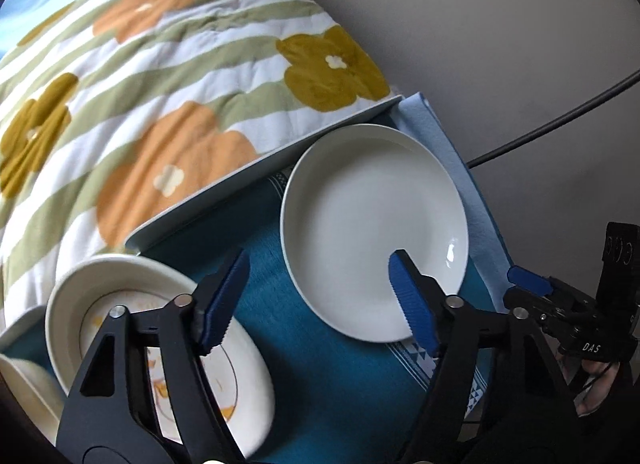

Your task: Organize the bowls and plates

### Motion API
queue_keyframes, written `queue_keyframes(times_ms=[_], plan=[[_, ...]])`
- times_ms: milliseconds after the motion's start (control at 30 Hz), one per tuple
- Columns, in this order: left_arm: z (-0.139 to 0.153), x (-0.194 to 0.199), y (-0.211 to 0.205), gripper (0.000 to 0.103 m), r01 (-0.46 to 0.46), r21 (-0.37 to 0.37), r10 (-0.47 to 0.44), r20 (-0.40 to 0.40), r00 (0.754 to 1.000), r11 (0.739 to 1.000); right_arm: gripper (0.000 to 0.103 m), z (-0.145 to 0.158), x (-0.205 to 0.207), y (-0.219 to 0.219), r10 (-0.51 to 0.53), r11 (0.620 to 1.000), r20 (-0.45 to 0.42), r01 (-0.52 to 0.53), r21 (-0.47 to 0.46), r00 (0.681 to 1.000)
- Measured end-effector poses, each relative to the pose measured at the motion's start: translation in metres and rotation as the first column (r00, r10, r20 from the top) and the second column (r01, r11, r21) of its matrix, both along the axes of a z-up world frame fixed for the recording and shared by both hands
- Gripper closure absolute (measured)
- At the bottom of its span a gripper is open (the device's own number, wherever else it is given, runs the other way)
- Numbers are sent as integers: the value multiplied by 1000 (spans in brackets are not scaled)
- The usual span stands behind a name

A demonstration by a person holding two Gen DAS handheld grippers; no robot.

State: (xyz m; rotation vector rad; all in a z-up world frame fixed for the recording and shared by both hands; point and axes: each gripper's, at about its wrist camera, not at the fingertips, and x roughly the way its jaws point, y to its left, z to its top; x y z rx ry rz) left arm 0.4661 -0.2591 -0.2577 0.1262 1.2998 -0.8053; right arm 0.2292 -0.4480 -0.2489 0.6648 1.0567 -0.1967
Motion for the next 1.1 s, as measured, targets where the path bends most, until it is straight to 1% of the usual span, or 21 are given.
queue_keyframes(times_ms=[67,133,200,267,367,400,500,533,567,600,667,767,933,1100], plan=[[-15,11,-7,42,20,0,-20,-26,999,1000,43,-11,8,0,-18,1000,-21,18,1,1000],[-28,20,-12,51,42,1,-42,-42,998,999,47,-23,15,-2,-46,998,-29,47,31,999],[-39,27,-17,53,60,12,-59,-57,997,998,55,-32,19,-3,-72,996,-39,74,51,997],[-46,32,-21,54,73,8,-72,-64,995,997,69,-39,25,-3,-74,994,-48,78,72,996],[-50,35,-25,63,101,-2,-101,-66,993,995,70,-45,31,-3,-84,992,-45,88,92,995],[-50,35,-26,68,112,-1,-112,-64,992,994,71,-45,33,-2,-87,991,-38,91,96,995],[-51,34,-29,82,138,7,-137,-57,989,990,76,-45,39,-4,-90,991,-25,92,97,996],[-51,34,-29,86,142,14,-141,-50,989,990,80,-45,41,-5,-89,991,-25,91,98,996],[-52,35,-29,88,147,21,-146,-44,988,989,82,-45,43,-5,-89,991,-31,92,94,996],[-53,35,-29,92,149,28,-148,-38,988,988,83,-46,43,-5,-91,992,-37,94,90,995],[-55,37,-27,93,152,19,-151,-40,988,988,90,-49,43,-6,-98,990,-46,102,92,994],[-55,37,-26,93,157,15,-156,-34,987,987,91,-50,43,-7,-103,989,-45,107,100,994],[-51,29,-30,92,173,47,-174,16,985,984,91,-48,43,-5,-90,992,-46,93,86,995],[-41,23,-27,92,169,39,-171,43,984,985,90,-42,40,-6,-80,994,-20,81,72,997]])
